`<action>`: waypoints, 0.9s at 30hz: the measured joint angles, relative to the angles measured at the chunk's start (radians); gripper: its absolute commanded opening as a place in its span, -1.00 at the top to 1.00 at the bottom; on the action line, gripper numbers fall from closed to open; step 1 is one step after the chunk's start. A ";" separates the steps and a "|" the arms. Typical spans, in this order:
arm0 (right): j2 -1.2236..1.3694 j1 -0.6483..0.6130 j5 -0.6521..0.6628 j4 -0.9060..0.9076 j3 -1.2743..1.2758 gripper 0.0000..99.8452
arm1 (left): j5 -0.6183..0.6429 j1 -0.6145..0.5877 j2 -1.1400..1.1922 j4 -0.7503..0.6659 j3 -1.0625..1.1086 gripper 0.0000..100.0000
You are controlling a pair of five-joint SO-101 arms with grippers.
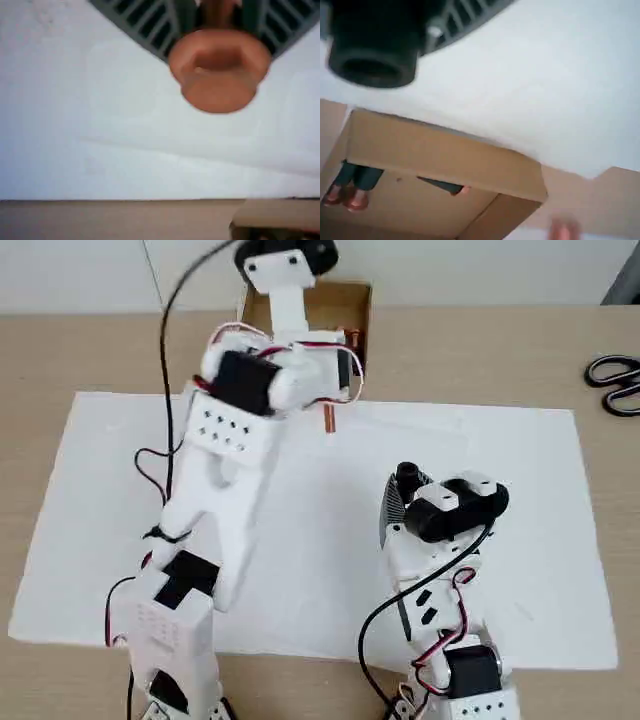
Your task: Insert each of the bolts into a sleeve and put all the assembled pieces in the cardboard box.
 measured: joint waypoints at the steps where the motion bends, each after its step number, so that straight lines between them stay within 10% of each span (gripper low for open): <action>1: 0.000 0.000 0.000 0.000 0.002 0.99 | -0.005 0.000 0.000 0.038 -0.071 0.99; 10: 0.000 0.002 0.000 0.000 0.011 0.99 | -0.058 -0.009 -0.101 0.078 -0.143 0.99; 20: 0.000 0.002 0.000 0.000 0.017 0.99 | -0.104 -0.017 -0.479 0.075 0.423 0.99; 27: 0.000 0.000 0.000 0.000 0.017 0.99 | -0.009 -0.038 -0.534 -0.293 0.867 0.99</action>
